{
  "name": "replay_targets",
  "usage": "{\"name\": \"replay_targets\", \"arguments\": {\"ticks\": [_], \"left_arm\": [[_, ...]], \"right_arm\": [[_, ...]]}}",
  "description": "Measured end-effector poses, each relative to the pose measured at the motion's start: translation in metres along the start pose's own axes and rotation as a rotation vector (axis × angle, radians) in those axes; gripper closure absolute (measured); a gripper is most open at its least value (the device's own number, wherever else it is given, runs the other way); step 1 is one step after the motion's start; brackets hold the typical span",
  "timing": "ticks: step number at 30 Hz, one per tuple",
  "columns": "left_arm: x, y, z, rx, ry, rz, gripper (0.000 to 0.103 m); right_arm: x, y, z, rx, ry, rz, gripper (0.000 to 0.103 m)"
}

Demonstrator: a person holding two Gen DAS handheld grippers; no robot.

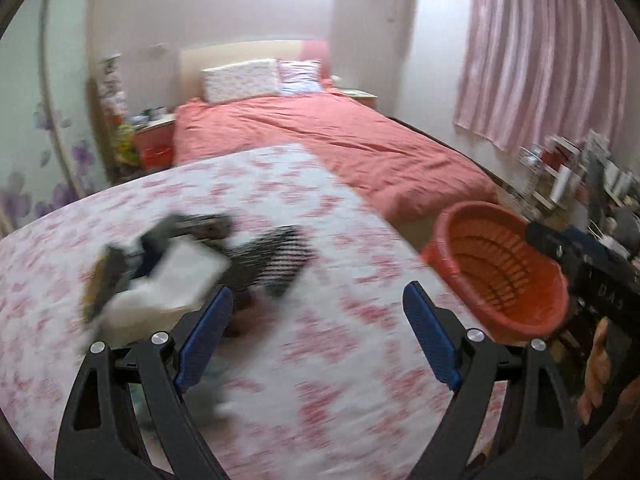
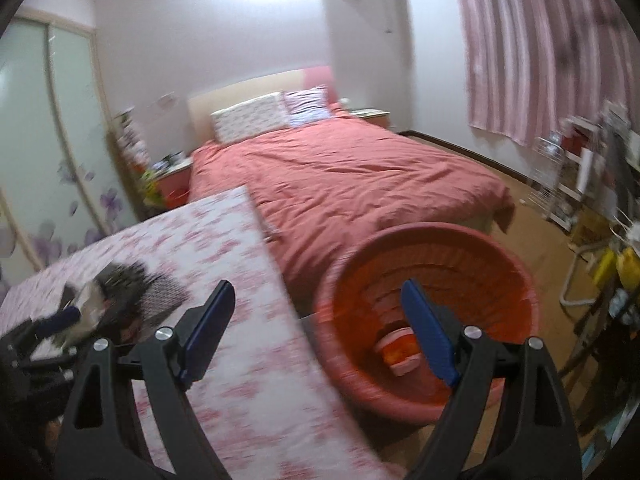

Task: Collect trash
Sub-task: 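Return to the bed and grasp the white tissue with the right tool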

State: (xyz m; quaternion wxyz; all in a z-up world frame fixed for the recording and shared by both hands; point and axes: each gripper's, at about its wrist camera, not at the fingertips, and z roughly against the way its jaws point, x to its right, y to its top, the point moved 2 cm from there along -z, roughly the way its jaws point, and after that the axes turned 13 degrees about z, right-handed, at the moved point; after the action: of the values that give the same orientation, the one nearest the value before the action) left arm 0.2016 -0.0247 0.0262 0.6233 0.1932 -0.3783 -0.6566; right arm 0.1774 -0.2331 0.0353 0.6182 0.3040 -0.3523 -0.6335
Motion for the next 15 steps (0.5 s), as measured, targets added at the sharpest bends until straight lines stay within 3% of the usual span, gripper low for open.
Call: {"name": "replay_targets", "arguments": {"ticks": [15], "left_arm": [[-0.168,-0.007,0.027,0.053,0.223,0.253,0.017]], "right_arm": [[-0.166,0.005,-0.001,-0.005,0.259,0.176,0.030]]}}
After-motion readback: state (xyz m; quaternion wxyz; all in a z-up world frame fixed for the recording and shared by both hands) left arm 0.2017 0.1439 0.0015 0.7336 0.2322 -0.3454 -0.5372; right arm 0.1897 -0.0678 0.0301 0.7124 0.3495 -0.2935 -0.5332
